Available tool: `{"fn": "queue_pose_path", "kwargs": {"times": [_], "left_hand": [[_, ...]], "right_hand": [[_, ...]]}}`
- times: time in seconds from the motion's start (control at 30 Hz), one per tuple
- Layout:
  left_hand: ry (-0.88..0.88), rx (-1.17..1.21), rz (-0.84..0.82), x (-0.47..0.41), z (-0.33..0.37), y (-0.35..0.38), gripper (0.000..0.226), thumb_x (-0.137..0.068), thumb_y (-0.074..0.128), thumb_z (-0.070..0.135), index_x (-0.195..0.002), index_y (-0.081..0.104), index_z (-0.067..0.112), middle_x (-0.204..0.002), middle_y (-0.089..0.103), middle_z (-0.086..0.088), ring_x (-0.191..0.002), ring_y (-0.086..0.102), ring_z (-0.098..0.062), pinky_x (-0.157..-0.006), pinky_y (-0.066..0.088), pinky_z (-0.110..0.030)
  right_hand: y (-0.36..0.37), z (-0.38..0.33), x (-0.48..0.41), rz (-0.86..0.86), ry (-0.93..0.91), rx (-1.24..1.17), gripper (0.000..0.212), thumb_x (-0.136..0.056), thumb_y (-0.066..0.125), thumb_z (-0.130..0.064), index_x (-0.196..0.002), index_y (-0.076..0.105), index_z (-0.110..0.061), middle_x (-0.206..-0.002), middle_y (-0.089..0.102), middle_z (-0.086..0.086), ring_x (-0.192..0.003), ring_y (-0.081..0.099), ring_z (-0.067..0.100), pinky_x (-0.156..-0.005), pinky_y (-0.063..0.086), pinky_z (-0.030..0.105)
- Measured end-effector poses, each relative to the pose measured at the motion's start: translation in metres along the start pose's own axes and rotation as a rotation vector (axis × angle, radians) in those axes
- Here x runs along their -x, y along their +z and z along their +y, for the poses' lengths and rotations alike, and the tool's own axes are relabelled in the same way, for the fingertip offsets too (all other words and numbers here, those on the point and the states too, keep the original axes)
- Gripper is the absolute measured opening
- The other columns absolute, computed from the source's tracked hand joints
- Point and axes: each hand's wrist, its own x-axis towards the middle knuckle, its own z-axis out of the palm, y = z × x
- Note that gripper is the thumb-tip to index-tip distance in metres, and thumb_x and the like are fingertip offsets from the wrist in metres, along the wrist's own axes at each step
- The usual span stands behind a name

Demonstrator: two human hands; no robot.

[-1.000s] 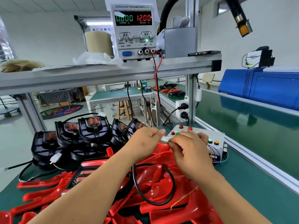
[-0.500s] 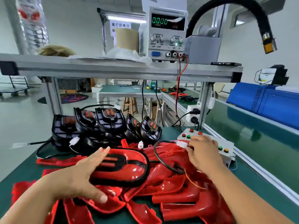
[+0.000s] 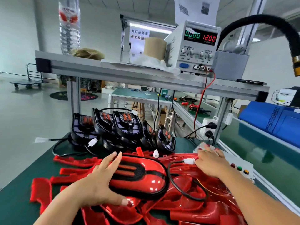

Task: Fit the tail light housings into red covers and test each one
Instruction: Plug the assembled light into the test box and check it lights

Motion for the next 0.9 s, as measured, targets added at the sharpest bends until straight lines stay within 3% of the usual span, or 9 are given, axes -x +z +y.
{"fn": "queue_pose_path", "kwargs": {"times": [0.07, 0.13, 0.2, 0.33, 0.47, 0.6, 0.7, 0.77, 0.9], "left_hand": [[0.0, 0.043, -0.021, 0.0, -0.004, -0.001, 0.133, -0.062, 0.078, 0.067, -0.134, -0.033, 0.052, -0.143, -0.037, 0.035, -0.149, -0.013, -0.027, -0.119, 0.012, -0.048], [0.027, 0.091, -0.022, -0.002, -0.007, -0.004, 0.133, -0.063, 0.08, 0.063, -0.14, -0.029, 0.052, -0.149, -0.03, 0.032, -0.15, -0.009, -0.022, -0.121, 0.011, -0.043], [0.07, 0.139, -0.004, -0.004, -0.011, -0.006, 0.133, -0.063, 0.083, 0.056, -0.145, -0.023, 0.049, -0.156, -0.013, 0.03, -0.149, 0.005, -0.01, -0.119, 0.018, -0.031], [0.089, 0.131, 0.028, -0.007, -0.014, -0.006, 0.137, -0.052, 0.084, 0.063, -0.133, -0.026, 0.058, -0.14, -0.001, 0.035, -0.138, 0.014, -0.007, -0.116, 0.026, -0.032], [0.096, 0.143, 0.094, -0.007, -0.014, 0.0, 0.142, -0.049, 0.085, 0.067, -0.134, -0.027, 0.056, -0.131, -0.002, 0.034, -0.129, 0.021, -0.004, -0.105, 0.027, -0.019], [0.125, 0.099, 0.218, -0.007, -0.017, 0.009, 0.136, -0.06, 0.084, 0.059, -0.137, -0.027, 0.046, -0.131, 0.004, 0.029, -0.129, 0.031, -0.004, -0.1, 0.027, -0.006], [0.144, 0.123, 0.162, -0.004, -0.014, 0.011, 0.14, -0.052, 0.081, 0.072, -0.135, -0.03, 0.053, -0.145, -0.019, 0.035, -0.143, 0.01, -0.002, -0.112, 0.025, -0.021], [0.145, 0.134, 0.146, -0.003, -0.012, 0.01, 0.14, -0.043, 0.075, 0.084, -0.133, -0.03, 0.06, -0.148, -0.034, 0.032, -0.141, -0.005, 0.003, -0.117, 0.02, -0.031], [0.152, 0.148, 0.17, -0.007, -0.014, 0.012, 0.136, -0.047, 0.067, 0.09, -0.138, -0.027, 0.052, -0.152, -0.021, 0.032, -0.143, -0.006, 0.005, -0.119, 0.012, -0.028]], "right_hand": [[0.002, -0.001, -0.001, -0.002, -0.005, 0.013, 0.052, -0.092, 0.031, -0.037, -0.141, 0.04, -0.022, -0.161, 0.019, -0.001, -0.15, -0.002, 0.012, -0.119, -0.001, 0.046], [0.0, 0.0, -0.003, -0.012, -0.014, -0.01, 0.03, -0.091, 0.034, -0.037, -0.114, 0.052, -0.03, -0.149, 0.033, -0.005, -0.15, 0.001, 0.014, -0.117, 0.004, 0.047], [-0.004, 0.0, -0.004, -0.041, -0.015, -0.011, 0.012, -0.091, 0.038, -0.037, -0.093, 0.048, -0.032, -0.145, 0.037, -0.007, -0.15, 0.003, 0.015, -0.116, 0.006, 0.048], [-0.008, -0.001, -0.007, -0.062, -0.009, 0.006, 0.014, -0.092, 0.04, -0.037, -0.09, 0.052, -0.029, -0.151, 0.038, -0.006, -0.149, 0.004, 0.013, -0.116, 0.007, 0.047], [-0.011, 0.0, -0.009, -0.077, -0.021, 0.023, 0.02, -0.09, 0.041, -0.038, -0.089, 0.057, -0.026, -0.129, 0.051, -0.008, -0.142, 0.024, 0.014, -0.114, 0.014, 0.044], [-0.012, 0.0, -0.011, -0.093, -0.013, 0.034, 0.02, -0.089, 0.039, -0.041, -0.091, 0.055, -0.03, -0.127, 0.052, -0.01, -0.14, 0.027, 0.015, -0.114, 0.016, 0.044], [-0.008, -0.001, -0.007, -0.06, -0.007, 0.01, 0.021, -0.088, 0.037, -0.038, -0.077, 0.051, -0.027, -0.109, 0.053, -0.011, -0.132, 0.034, 0.015, -0.107, 0.021, 0.044], [-0.007, -0.001, -0.005, -0.06, 0.009, -0.016, 0.02, -0.089, 0.035, -0.038, -0.08, 0.05, -0.028, -0.119, 0.053, -0.008, -0.137, 0.029, 0.017, -0.107, 0.02, 0.045], [-0.005, -0.003, 0.001, -0.046, 0.049, -0.065, 0.016, -0.088, 0.038, -0.04, -0.086, 0.051, -0.031, -0.142, 0.044, -0.007, -0.145, 0.018, 0.022, -0.108, 0.018, 0.049]]}}
